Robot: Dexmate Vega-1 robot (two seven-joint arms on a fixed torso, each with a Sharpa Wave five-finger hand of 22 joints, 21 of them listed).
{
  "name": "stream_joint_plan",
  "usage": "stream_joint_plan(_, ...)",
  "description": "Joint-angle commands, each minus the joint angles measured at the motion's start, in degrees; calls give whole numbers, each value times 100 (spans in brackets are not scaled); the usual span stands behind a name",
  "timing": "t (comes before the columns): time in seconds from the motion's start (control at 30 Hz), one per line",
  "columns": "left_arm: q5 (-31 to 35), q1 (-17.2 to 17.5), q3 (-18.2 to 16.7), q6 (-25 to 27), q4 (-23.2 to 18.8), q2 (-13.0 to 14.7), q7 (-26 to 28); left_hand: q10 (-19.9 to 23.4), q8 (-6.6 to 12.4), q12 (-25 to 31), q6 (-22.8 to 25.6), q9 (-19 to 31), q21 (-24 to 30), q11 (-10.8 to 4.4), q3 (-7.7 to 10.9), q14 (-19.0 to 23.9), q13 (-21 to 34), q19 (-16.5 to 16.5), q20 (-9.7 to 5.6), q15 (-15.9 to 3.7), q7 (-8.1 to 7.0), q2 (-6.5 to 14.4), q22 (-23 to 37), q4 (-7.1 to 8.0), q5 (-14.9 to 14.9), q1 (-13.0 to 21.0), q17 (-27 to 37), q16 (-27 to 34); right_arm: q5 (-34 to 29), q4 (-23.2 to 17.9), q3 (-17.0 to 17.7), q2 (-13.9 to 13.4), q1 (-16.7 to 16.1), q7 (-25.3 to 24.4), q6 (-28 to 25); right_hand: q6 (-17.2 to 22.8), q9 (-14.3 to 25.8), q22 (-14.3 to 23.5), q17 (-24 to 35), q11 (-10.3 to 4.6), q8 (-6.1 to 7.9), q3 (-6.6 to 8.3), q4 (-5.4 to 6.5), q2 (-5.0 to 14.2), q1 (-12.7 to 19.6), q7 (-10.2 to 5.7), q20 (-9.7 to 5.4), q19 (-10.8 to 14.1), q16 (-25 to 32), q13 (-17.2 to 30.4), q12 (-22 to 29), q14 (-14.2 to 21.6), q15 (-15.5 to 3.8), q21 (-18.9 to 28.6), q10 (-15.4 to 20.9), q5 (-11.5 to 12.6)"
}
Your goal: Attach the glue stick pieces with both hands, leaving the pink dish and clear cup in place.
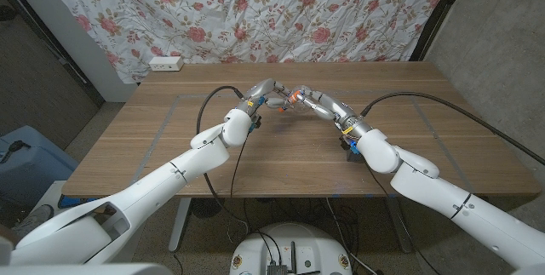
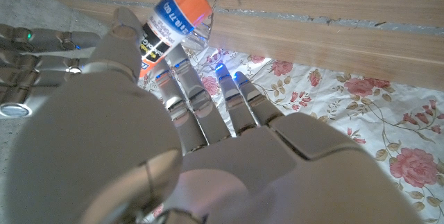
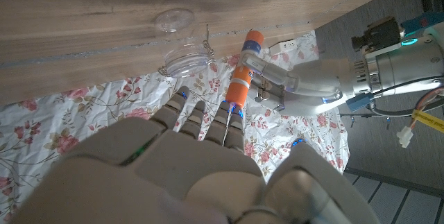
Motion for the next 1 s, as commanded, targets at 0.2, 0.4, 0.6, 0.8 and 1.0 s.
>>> stream_joint_plan(0.2,82,-42,44,-75,45,-5,19,278,54,21,415,8,31,-188,334,107,23,24,-96,-953,248,697,15,273,23,-230,21,47,32,14,-24,-42,52,105,37,51,10,30,-5,-6,25,38,24,-12,-76,16,-5,30,16,9,33,22,-24,18,66,39)
stream_joint_plan(0.4,114,-46,40,-64,26,-1,32,331,69,32,449,10,32,-186,336,132,26,34,-109,-962,266,704,14,270,17,-183,25,52,-53,-47,-71,-84,105,221,-53,68,10,30,-5,-12,28,40,33,-12,-96,18,4,14,13,9,34,18,-19,11,81,43)
stream_joint_plan(0.6,137,-43,34,-34,21,-18,50,379,72,40,452,13,31,-182,335,162,28,36,-113,-972,278,715,14,275,11,-146,30,61,-88,-57,-100,-94,136,275,-80,76,10,30,0,-4,26,40,56,-1,-133,26,18,-12,14,10,38,15,-20,1,104,48)
stream_joint_plan(0.8,147,-44,34,-81,42,-15,62,423,83,42,472,16,30,-179,328,190,30,38,-117,-974,284,719,13,279,5,-112,33,66,-88,-69,-110,-105,153,332,-118,83,10,31,4,2,24,37,79,2,-173,28,25,-15,13,10,41,9,-19,0,126,52)
stream_joint_plan(1.0,170,-25,25,-66,35,-19,102,436,88,38,480,18,30,-179,327,212,30,41,-122,-983,289,726,13,280,3,-89,36,70,-106,-67,-139,-118,186,394,-122,83,10,31,5,9,21,35,92,2,-197,31,24,-20,14,11,39,12,-17,-1,131,55)
